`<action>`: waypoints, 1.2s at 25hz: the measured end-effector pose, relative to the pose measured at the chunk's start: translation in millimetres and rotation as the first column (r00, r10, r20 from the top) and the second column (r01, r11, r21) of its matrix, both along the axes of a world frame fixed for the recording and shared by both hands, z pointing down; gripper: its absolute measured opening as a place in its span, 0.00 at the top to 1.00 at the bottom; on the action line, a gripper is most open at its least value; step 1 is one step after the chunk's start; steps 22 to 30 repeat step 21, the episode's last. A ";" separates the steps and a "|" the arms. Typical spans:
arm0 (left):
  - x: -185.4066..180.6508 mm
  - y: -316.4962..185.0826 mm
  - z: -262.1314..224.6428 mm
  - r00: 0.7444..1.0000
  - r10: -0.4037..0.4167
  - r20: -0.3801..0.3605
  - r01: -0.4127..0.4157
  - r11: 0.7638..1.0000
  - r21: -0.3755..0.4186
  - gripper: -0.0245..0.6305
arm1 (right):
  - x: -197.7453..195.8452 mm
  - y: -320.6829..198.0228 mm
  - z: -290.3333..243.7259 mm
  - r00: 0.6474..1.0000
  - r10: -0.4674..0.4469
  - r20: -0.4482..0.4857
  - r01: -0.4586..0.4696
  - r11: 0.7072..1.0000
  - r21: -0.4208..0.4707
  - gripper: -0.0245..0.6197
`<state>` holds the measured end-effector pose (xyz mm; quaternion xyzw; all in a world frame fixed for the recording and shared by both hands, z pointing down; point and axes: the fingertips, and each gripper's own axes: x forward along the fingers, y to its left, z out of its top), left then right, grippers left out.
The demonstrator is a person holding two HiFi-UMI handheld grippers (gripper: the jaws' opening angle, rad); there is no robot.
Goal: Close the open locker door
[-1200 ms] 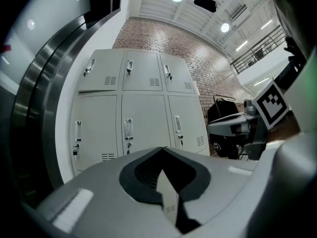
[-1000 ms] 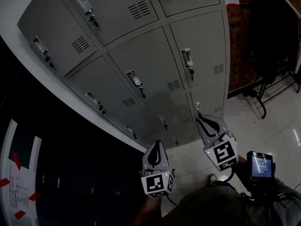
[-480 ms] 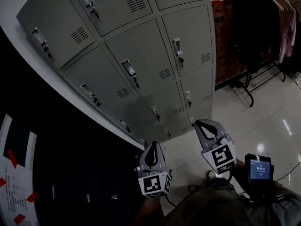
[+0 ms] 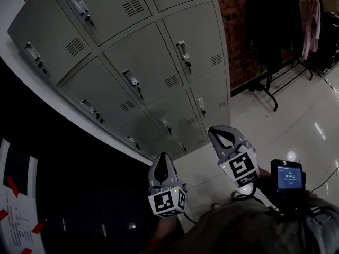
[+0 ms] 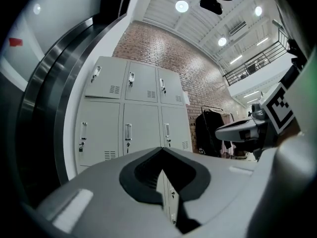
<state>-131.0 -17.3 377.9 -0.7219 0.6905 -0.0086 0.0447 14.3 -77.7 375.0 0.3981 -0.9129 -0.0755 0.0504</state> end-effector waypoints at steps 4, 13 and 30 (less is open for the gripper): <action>3.8 -3.0 0.4 1.000 0.007 0.008 -0.007 1.000 0.012 0.96 | 4.7 -2.8 -0.4 1.000 0.008 -0.002 -0.008 1.000 0.008 0.95; 1.3 1.2 7.4 1.000 -0.013 -0.004 0.013 1.000 0.000 0.96 | -2.2 -1.2 3.3 1.000 -0.018 -0.010 0.018 1.000 0.002 0.95; -7.4 7.1 10.0 0.999 -0.031 -0.012 0.031 0.999 -0.015 0.96 | -11.7 1.4 3.3 0.999 -0.032 -0.017 0.032 0.999 0.000 0.95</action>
